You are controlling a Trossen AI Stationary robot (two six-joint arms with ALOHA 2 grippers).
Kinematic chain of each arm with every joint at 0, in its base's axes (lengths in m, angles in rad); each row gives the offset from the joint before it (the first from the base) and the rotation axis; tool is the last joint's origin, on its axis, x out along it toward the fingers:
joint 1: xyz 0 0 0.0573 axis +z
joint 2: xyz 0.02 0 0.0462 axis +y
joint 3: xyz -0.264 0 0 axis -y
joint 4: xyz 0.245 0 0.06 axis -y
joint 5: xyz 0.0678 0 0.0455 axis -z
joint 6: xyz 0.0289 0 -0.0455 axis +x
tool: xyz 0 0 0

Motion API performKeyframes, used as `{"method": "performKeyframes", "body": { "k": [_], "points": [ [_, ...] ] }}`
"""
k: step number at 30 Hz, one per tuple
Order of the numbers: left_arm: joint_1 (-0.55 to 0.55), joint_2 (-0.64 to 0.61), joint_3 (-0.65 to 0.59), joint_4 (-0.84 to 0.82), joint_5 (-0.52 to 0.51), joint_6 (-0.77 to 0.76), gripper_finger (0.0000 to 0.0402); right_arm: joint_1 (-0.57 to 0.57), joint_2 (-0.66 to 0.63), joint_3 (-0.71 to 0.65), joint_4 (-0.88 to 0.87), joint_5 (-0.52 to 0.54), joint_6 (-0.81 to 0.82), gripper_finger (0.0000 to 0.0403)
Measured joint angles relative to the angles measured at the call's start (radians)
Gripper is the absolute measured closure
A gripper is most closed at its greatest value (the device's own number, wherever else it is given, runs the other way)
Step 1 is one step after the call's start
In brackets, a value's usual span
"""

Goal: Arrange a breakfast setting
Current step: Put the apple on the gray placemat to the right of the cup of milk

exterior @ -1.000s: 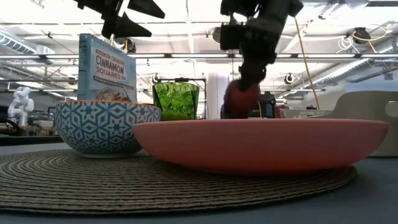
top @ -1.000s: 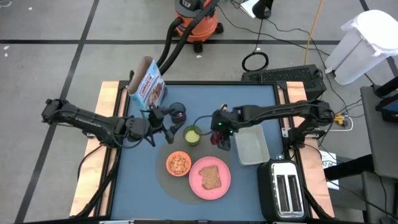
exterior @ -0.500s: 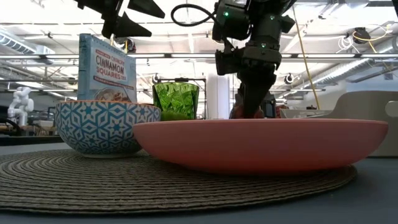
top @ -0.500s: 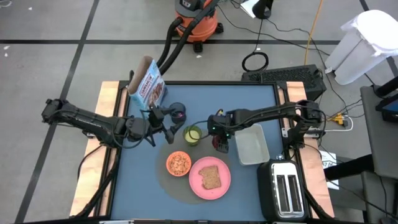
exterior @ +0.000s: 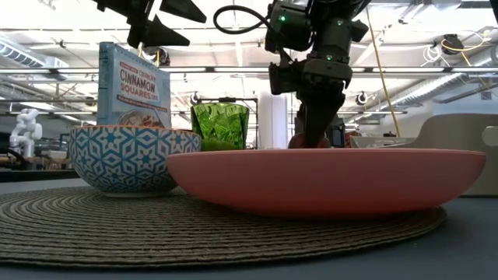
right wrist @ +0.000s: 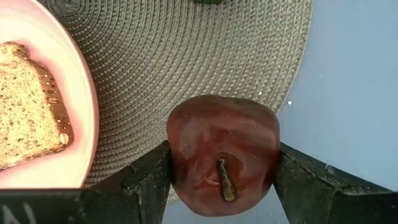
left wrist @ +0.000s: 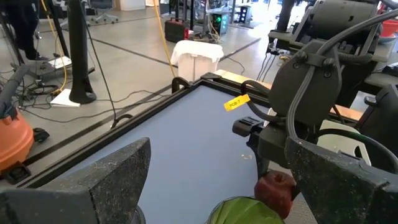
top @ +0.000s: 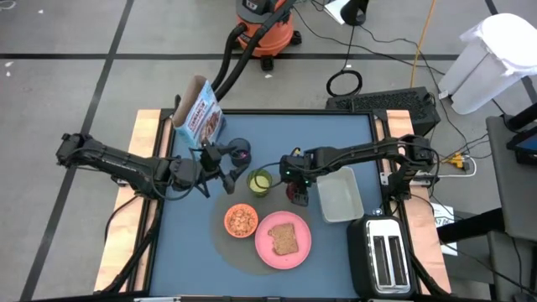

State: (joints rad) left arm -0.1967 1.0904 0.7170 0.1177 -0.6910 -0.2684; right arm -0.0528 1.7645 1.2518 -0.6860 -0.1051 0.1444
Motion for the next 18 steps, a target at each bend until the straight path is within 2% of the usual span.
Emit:
{"method": "performKeyframes", "body": {
  "k": [18],
  "points": [
    [0.000,0.000,0.000,0.000,0.000,0.003,0.0025,0.000,0.001,-0.002,0.024,-0.001,0.000,0.0164]
  ]
}}
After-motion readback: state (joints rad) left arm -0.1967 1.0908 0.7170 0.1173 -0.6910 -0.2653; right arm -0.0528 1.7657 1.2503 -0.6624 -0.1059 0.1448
